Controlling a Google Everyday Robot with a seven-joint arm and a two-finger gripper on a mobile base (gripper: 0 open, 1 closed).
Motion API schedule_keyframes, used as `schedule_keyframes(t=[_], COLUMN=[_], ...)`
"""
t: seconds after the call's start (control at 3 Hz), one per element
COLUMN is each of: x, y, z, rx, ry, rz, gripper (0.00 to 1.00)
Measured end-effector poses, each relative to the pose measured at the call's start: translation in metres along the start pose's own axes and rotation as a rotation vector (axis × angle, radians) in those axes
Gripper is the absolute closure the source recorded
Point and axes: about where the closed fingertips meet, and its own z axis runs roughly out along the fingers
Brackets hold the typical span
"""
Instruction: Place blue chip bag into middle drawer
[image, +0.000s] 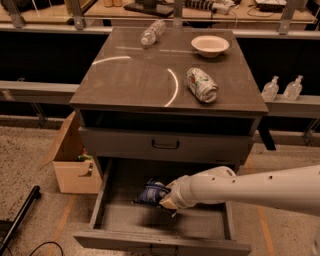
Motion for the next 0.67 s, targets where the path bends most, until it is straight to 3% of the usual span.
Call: schedule_keyframes(t=[0.33,0.67], x=[0.019,0.031], y=[0.001,0.009], z=[0.032,0.064], rx=[-0.021,-0.058], ry=[0.024,0.036], rz=[0.051,0.123], gripper=[0.85,0.52])
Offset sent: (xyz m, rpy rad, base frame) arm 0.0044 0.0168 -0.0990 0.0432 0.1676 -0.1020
